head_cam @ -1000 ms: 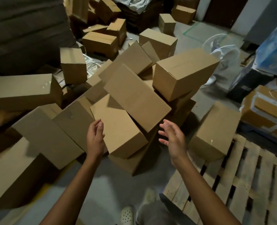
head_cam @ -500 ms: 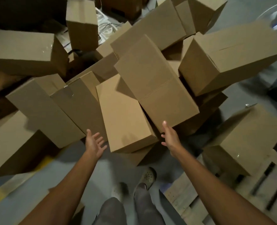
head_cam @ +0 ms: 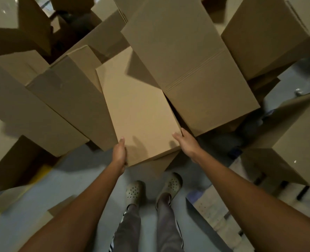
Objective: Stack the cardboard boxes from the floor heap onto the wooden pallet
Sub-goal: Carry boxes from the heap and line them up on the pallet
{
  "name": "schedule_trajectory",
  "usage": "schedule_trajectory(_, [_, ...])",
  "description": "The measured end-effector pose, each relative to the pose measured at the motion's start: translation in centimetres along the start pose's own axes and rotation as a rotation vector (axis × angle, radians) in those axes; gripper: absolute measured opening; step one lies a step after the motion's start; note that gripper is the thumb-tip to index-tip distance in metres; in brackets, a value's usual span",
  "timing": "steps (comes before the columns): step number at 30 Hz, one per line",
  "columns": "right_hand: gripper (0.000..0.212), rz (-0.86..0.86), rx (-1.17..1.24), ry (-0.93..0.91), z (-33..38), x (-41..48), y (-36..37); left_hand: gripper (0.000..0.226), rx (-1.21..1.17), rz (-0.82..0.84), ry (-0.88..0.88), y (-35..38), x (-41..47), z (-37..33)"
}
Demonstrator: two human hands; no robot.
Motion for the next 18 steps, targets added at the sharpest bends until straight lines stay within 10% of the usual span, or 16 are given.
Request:
schedule_trajectory(4, [0.071, -0.053, -0.117, -0.004, 0.0, -1.7, 1.6, 0.023, 0.111, -0.035, 0.13, -1.8, -1.9, 0.0])
schedule_trajectory(10, [0.075, -0.185, -0.232, -0.055, 4.4, -9.8, 0.8, 0.037, -0.02, -0.008, 0.289, -7.4, -9.3, -2.7])
schedule_trajectory(18, [0.088, -0.233, 0.139, -0.298, 9.0, -24.0, -1.1, 0.038, -0.027, 0.169, 0.615, -13.2, -22.8, -9.2])
Point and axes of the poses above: each hand's wrist, its own x-axis towards the middle knuckle, its own y-axis out of the palm, z = x × y, the point moved 1 cm from there along x, towards the middle knuckle
